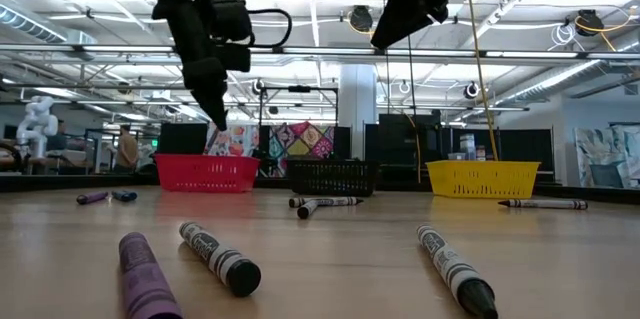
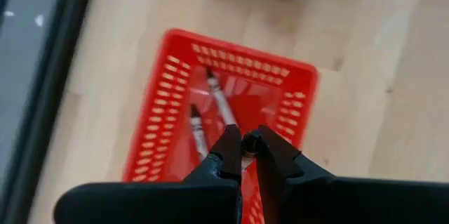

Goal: Sort crayons
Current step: Put the gray crayon into the red bin, then put the blue crayon into the black bin

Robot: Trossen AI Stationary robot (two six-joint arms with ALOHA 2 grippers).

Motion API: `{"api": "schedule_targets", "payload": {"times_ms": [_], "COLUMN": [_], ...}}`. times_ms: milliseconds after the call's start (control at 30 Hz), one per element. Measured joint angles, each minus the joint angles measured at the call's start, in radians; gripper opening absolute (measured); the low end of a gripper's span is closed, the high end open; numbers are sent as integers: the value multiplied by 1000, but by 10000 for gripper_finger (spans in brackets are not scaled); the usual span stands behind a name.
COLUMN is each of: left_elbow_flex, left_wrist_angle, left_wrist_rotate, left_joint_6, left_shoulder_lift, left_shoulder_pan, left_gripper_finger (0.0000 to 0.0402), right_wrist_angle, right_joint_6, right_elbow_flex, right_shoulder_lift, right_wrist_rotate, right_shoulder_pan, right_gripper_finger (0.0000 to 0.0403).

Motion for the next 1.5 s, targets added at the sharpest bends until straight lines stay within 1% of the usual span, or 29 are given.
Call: {"api": "schedule_targets", "payload": {"times_ms": [267, 433, 567, 733, 900, 1033, 1233, 1367, 1500], "left_elbow_flex": [-14, -27, -27, -28, -28, -27, -23, 19, 23], "left_wrist_angle": [-24, -31, -19, 28, 28, 27, -1, -109, -209], "left_wrist_rotate": [-30, -61, -67, -68, -68, -82, -103, -99, -74], "left_joint_6": [7, 7, 28, 31, 53, 49, 47, 3, -2], "left_shoulder_lift": [12, 55, 80, 81, 81, 81, 55, 38, 18], "left_shoulder_pan": [37, 49, 48, 45, 44, 44, 2, -54, -130], "left_gripper_finger": [12, 29, 42, 56, 71, 75, 75, 75, 76], "right_wrist_angle": [0, 0, -3, -25, -30, -30, -32, -40, -50], "right_joint_6": [3, 2, 2, 13, 18, 18, 15, 15, 17], "right_elbow_flex": [0, 0, 0, 0, 0, 0, 0, 0, 0], "right_shoulder_lift": [0, 0, 0, 0, 0, 0, 0, 0, 0], "right_wrist_rotate": [0, 0, 0, 0, 0, 0, 0, 0, 0], "right_shoulder_pan": [0, 0, 0, 0, 0, 0, 0, 0, 0], "right_gripper_finger": [95, 96, 96, 96, 96, 96, 96, 96, 96]}}
